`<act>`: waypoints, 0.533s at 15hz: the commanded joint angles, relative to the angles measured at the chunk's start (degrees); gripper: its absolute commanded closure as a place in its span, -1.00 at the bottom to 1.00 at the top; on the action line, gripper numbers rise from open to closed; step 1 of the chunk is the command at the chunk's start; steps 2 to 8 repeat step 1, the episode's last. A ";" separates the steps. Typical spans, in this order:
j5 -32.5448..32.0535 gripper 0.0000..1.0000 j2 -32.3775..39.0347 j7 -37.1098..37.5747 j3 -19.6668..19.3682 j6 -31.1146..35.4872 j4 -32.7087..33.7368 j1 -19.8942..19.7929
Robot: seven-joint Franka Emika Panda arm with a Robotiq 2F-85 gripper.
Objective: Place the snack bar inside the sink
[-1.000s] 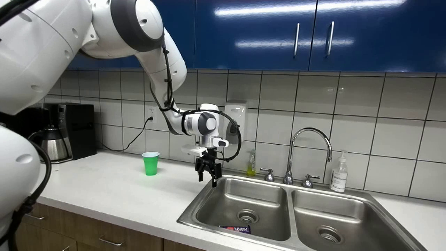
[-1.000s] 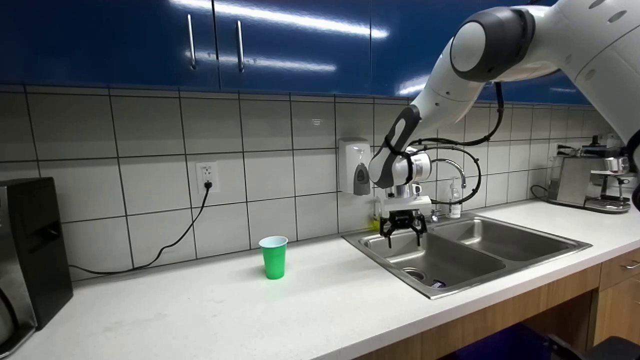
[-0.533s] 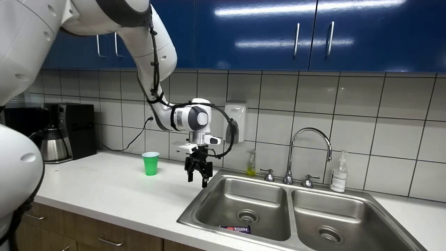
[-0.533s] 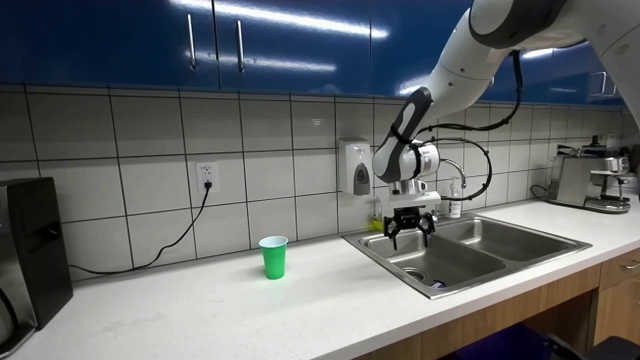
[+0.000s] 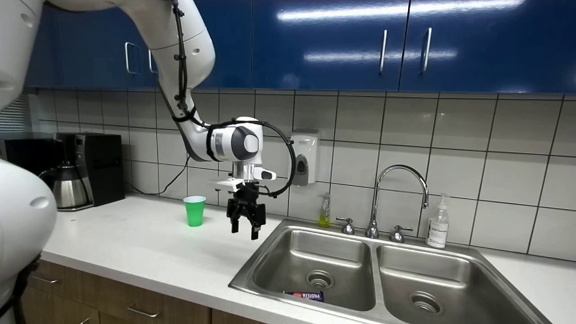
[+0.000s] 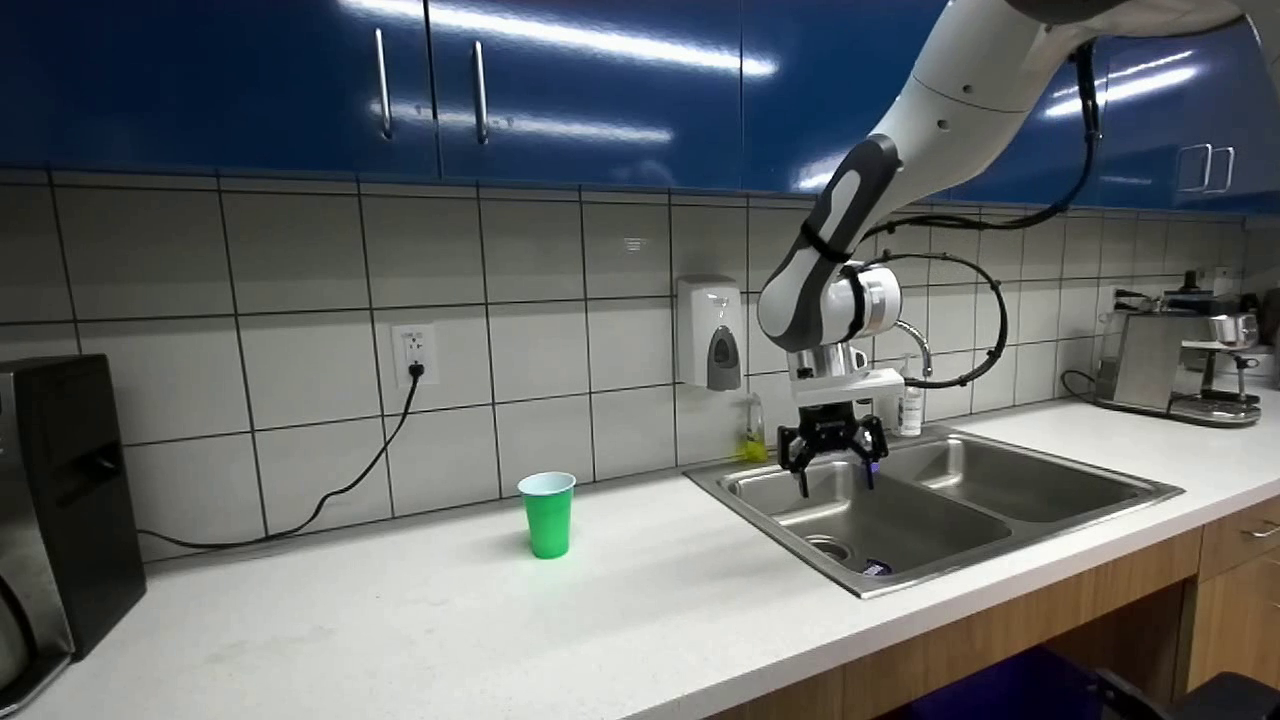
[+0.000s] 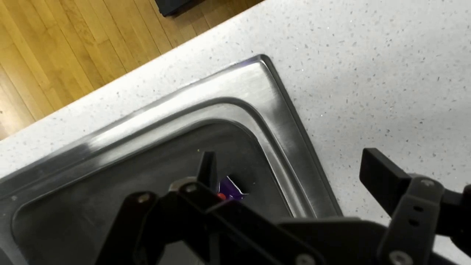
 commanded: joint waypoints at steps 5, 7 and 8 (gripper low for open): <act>-0.49 -1.00 -0.25 0.31 1.30 -0.17 -0.08 -1.30; -0.49 -1.00 -0.25 0.31 1.30 -0.17 -0.08 -1.30; -0.49 -1.00 -0.25 0.31 1.30 -0.17 -0.08 -1.30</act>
